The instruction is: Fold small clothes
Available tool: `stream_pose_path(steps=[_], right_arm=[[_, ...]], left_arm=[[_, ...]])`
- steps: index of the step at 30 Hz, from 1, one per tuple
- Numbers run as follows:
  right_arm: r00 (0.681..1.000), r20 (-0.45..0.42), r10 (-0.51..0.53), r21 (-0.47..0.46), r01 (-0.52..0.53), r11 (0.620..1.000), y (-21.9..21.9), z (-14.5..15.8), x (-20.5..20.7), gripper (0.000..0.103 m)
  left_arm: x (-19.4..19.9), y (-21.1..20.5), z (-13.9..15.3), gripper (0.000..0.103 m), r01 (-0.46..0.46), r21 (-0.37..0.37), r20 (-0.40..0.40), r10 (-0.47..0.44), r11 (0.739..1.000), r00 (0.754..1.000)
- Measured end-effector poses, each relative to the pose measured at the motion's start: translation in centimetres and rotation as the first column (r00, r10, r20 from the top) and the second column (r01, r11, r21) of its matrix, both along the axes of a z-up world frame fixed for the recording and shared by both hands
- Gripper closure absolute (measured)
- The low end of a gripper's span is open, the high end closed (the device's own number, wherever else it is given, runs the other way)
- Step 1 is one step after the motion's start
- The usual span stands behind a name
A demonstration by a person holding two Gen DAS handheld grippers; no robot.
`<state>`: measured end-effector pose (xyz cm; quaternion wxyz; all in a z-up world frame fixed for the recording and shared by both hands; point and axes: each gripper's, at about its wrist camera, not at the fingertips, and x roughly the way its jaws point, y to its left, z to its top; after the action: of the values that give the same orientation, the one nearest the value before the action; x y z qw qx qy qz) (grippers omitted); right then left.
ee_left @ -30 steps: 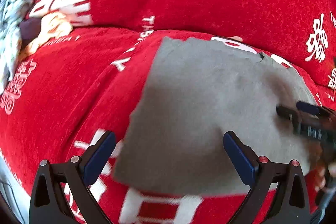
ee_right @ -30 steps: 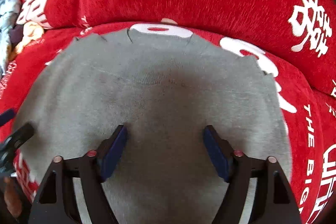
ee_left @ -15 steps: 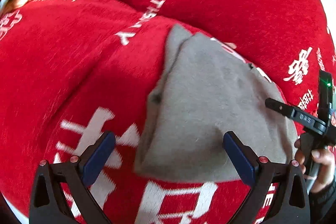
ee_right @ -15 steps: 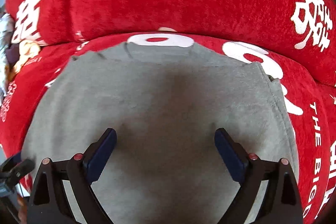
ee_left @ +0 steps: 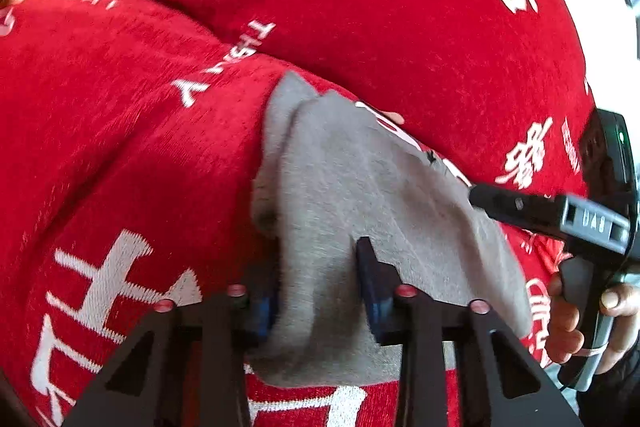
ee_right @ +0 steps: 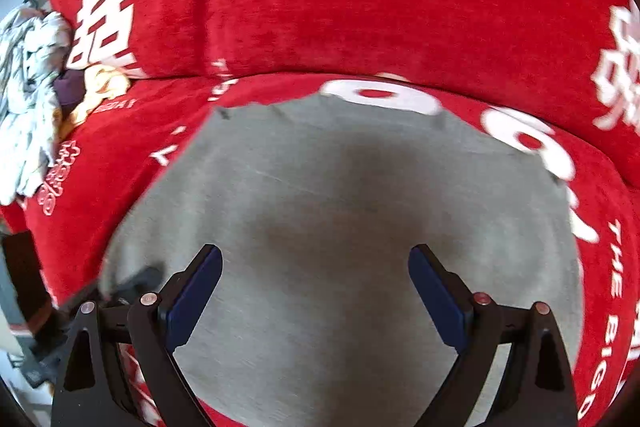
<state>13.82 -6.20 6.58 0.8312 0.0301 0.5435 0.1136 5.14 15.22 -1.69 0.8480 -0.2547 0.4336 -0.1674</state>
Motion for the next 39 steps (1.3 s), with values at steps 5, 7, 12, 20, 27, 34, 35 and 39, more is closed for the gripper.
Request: stream_pose_path(steps=[5, 7, 12, 20, 27, 34, 35, 39], right_arm=[[0.996, -0.089, 0.033, 0.039, -0.03, 0.999, 5.9, -1.0, 6.0, 0.007], [0.991, -0.126, 0.036, 0.035, -0.032, 0.999, 7.8, -1.7, 7.8, 0.007], [0.973, -0.228, 0.036, -0.03, -0.044, 0.999, 12.7, -4.1, 11.7, 0.007], [0.931, -0.318, 0.177, -0.276, -0.269, 0.923, 19.3, -8.5, 11.3, 0.016], [0.963, -0.226, 0.145, -0.126, -0.177, 0.976, 13.6, -5.2, 10.8, 0.085], [0.983, -0.135, 0.123, 0.055, -0.116, 0.992, 10.1, -3.5, 9.4, 0.086], [0.985, -0.125, 0.121, 0.07, -0.113, 0.991, 9.5, -3.3, 9.1, 0.086], [0.989, -0.093, 0.111, 0.136, -0.098, 0.986, 8.2, -1.7, 9.5, 0.086]], left_arm=[[-0.3, -0.8, 0.4, 0.068, -0.019, 0.063, 0.025, 0.017, 0.998, 1.0], [-0.4, -1.3, 0.7, 0.068, -0.02, 0.106, 0.037, 0.016, 0.994, 0.999], [-0.2, -1.9, 0.9, 0.068, -0.021, 0.163, 0.028, 0.017, 0.986, 0.999], [-0.6, -3.4, 1.4, 0.073, -0.024, 0.279, 0.072, 0.004, 0.96, 0.997], [-1.3, -3.1, 1.9, 0.061, -0.013, 0.278, 0.081, -0.01, 0.96, 0.997], [-2.3, 2.1, 2.0, 0.001, -0.061, 0.108, 0.116, 0.048, 0.992, 0.992], [-2.2, 2.5, 1.6, 0.001, -0.059, 0.082, 0.098, 0.051, 0.995, 0.994], [-1.0, 3.2, -0.3, 0.001, -0.016, -0.053, 0.008, 0.017, 0.998, 1.0]])
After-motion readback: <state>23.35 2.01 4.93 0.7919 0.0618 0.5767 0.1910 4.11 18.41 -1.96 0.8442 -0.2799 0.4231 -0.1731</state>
